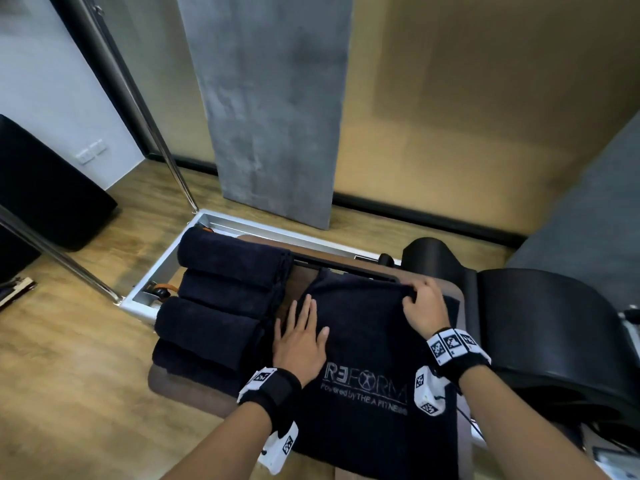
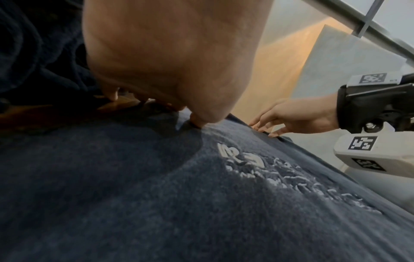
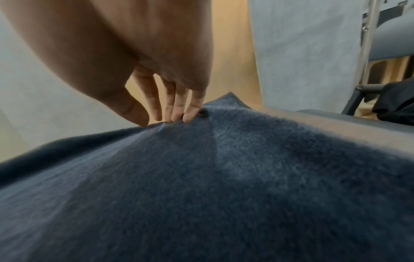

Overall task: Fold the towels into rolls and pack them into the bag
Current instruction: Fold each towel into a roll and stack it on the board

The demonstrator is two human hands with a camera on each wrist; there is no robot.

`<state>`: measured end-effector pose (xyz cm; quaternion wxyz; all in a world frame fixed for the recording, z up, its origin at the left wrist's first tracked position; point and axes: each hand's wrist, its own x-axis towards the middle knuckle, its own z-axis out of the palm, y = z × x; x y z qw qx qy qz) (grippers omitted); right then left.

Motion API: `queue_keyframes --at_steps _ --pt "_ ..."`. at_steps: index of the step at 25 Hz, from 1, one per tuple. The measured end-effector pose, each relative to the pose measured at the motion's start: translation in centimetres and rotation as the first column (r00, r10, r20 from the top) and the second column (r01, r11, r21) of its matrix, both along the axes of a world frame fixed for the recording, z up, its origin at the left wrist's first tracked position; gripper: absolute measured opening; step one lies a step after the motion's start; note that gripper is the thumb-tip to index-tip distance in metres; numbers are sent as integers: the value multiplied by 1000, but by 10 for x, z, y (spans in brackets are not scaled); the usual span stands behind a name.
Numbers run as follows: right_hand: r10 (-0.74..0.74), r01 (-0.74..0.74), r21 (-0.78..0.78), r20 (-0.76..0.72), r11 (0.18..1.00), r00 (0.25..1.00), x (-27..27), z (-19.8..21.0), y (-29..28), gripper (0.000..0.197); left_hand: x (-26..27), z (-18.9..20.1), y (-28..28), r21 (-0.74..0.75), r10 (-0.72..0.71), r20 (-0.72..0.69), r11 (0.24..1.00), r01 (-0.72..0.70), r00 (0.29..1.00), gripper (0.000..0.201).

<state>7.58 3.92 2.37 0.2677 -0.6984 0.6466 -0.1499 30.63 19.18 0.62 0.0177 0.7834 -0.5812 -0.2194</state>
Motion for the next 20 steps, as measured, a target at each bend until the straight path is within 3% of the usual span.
queue_keyframes --at_steps 4,9,12,14,16,18,20 --pt "56 -60 44 73 997 996 -2 12 17 46 -9 8 3 8 -7 -15 1000 7 1000 71" --pt "73 -71 -17 119 997 990 -20 17 88 41 -10 4 41 -84 -267 21 960 268 964 67" --pt "83 -74 -98 90 992 992 -32 9 145 24 -6 0 75 -272 -349 148 885 378 925 38" --pt "98 -90 -140 52 986 994 -38 3 185 24 -3 -7 98 -400 -355 197 822 406 914 23" --pt "115 -108 -129 42 986 993 -43 1 221 11 0 -11 122 -392 -357 160 833 391 920 38" --pt "160 -161 -99 -19 982 987 -49 -4 252 36 4 -13 144 -322 -372 130 861 394 919 68" --pt "248 -260 -51 -172 964 953 -53 -9 275 66 9 -11 161 -252 -425 137 859 446 895 87"
